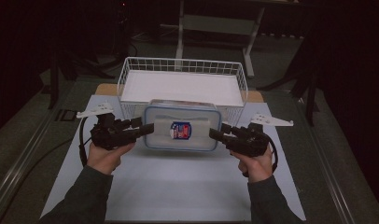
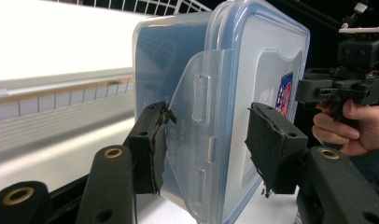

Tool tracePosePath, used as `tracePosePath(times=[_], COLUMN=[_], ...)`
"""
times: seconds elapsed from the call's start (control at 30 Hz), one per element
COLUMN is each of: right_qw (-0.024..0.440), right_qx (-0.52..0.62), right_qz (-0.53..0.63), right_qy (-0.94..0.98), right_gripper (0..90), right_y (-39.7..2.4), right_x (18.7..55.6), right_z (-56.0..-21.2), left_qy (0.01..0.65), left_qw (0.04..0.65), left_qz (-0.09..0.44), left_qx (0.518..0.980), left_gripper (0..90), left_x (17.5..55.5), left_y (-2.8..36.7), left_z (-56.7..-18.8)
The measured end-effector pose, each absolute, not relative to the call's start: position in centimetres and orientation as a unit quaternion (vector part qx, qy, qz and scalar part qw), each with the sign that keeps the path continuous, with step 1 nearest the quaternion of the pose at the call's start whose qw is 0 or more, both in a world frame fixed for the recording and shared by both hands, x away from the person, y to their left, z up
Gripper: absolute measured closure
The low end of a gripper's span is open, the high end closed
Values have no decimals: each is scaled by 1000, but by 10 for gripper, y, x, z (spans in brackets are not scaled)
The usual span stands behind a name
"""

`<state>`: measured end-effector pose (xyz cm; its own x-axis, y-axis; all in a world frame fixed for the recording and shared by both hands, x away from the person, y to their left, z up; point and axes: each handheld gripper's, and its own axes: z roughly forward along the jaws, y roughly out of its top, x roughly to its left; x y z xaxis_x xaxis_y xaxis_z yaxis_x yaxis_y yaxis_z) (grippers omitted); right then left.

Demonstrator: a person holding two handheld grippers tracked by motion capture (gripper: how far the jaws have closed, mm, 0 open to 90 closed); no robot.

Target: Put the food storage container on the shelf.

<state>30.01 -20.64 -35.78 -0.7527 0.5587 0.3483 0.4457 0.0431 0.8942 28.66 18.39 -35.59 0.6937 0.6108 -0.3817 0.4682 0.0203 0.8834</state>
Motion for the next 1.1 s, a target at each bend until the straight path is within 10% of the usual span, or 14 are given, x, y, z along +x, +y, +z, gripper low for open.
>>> tracePosePath(times=[1.1], right_qw=[76], right_qx=[334], right_qz=[622], right_qy=[705], right_gripper=[518], right_y=[-204], right_x=[345], right_z=[-315], left_qy=[368], left_qw=[641], left_qz=[89], left_qx=[668], left_gripper=[491], left_x=[336], left_y=[187], left_z=[-312])
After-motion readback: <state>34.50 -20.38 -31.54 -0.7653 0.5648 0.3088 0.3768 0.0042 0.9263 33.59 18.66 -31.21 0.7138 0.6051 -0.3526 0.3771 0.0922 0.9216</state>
